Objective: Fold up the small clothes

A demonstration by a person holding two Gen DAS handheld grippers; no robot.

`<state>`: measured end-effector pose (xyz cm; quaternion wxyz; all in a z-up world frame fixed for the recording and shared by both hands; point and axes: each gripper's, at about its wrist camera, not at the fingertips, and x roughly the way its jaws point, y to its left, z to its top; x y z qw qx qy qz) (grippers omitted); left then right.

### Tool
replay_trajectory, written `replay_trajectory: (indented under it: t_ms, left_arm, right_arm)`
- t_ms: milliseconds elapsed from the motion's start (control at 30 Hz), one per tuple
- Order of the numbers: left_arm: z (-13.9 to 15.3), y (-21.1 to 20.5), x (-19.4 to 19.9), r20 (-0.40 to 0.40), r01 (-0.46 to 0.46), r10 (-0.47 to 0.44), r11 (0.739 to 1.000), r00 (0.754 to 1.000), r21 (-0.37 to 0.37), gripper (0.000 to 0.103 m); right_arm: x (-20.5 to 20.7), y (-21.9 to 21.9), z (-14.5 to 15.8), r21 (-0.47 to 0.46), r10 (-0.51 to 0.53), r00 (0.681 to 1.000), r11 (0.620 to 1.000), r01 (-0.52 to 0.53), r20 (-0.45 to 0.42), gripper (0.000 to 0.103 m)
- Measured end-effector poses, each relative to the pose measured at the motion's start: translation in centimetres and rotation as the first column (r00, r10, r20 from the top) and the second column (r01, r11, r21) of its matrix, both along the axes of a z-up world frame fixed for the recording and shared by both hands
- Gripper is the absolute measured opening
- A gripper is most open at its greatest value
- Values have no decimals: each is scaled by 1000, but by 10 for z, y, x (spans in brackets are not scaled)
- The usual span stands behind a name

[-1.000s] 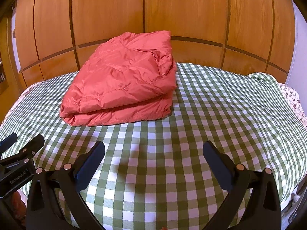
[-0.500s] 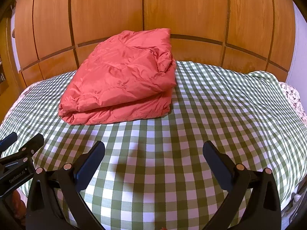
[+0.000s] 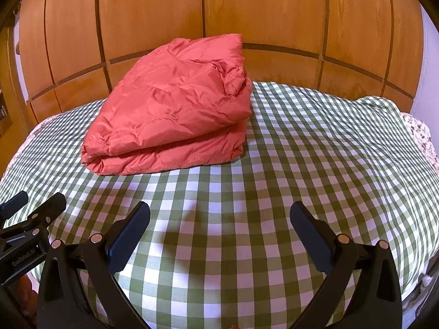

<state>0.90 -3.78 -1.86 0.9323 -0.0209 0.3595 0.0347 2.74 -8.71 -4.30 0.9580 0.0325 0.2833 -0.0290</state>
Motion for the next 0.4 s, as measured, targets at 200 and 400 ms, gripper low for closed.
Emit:
replay_trajectory:
  t_ms: [200, 400]
  left_arm:
    - [-3, 3, 8, -16, -16, 15, 1000, 1000, -5, 100]
    - [-12, 38, 42, -105, -62, 56, 997, 993, -50, 100]
  right_arm:
    - [9, -8, -3, -3, -1, 1000, 1000, 1, -13, 101]
    - [42, -41, -8, 20, -49, 995, 999, 51, -81, 101]
